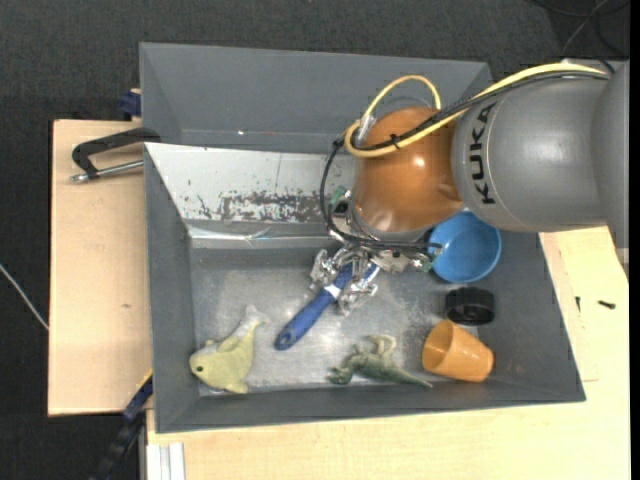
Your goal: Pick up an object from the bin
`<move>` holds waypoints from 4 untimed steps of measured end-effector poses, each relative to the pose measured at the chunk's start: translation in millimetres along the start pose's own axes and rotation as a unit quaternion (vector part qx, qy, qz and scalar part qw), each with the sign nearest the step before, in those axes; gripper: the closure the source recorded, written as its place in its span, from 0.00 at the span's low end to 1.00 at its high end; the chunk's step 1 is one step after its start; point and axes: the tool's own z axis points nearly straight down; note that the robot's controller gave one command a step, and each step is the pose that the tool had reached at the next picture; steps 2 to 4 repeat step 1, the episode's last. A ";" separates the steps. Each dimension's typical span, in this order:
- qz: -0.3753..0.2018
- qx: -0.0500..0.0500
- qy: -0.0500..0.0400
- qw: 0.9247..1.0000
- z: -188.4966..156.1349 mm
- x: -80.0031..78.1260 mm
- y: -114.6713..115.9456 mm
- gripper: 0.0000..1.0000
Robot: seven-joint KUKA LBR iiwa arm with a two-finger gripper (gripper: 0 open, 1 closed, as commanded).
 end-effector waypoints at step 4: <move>0.001 0.003 -0.001 1.000 -93.0 -3.8 -1.4 1.00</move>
Offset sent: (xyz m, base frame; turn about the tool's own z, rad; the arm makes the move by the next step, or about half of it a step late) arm 0.0001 0.0001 0.0874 0.0000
